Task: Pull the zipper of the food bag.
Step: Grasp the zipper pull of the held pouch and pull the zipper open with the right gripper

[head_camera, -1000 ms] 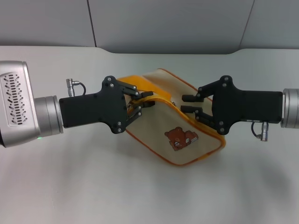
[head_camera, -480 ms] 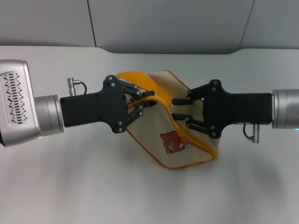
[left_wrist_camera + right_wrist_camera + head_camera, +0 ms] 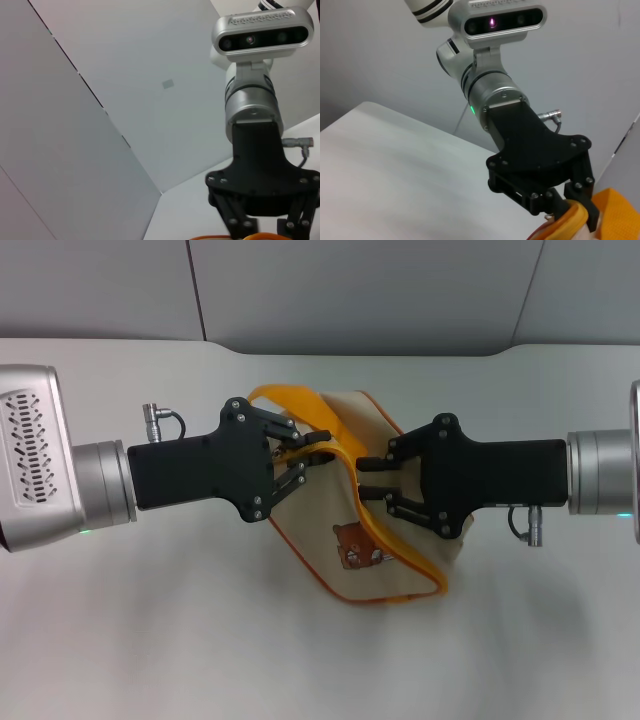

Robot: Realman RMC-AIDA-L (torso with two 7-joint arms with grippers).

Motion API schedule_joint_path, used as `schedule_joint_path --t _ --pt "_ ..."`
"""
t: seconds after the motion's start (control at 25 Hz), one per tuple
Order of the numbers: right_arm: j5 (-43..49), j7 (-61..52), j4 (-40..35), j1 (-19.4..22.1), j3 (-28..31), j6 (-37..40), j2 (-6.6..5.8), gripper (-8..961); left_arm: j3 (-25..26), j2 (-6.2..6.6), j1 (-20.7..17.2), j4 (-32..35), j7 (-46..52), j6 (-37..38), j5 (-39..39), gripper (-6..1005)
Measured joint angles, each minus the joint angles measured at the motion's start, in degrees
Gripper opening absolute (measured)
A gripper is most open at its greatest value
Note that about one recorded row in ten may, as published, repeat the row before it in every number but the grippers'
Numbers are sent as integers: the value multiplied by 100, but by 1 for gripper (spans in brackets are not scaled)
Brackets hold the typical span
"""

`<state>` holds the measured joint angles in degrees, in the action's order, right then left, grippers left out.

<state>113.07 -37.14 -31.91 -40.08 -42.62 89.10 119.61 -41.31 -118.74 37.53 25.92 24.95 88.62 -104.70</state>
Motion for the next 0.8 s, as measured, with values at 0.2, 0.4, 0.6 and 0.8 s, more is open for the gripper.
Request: schedule_joint_path --t 0.2,0.4,0.6,0.8 --pt "-2 -28 14 -26 -241 -126 1 168 0 0 8 0 39 3 20 103" --pt "-3 -31 53 -61 -291 -158 1 97 0 -3 9 0 50 2 22 103" --pt "15 -79 28 -76 -302 -153 1 -3 1 -8 8 0 53 6 35 103" --pt "164 -496 -171 23 -744 -151 -27 -1 -1 -4 -42 -36 56 -84 261 103"
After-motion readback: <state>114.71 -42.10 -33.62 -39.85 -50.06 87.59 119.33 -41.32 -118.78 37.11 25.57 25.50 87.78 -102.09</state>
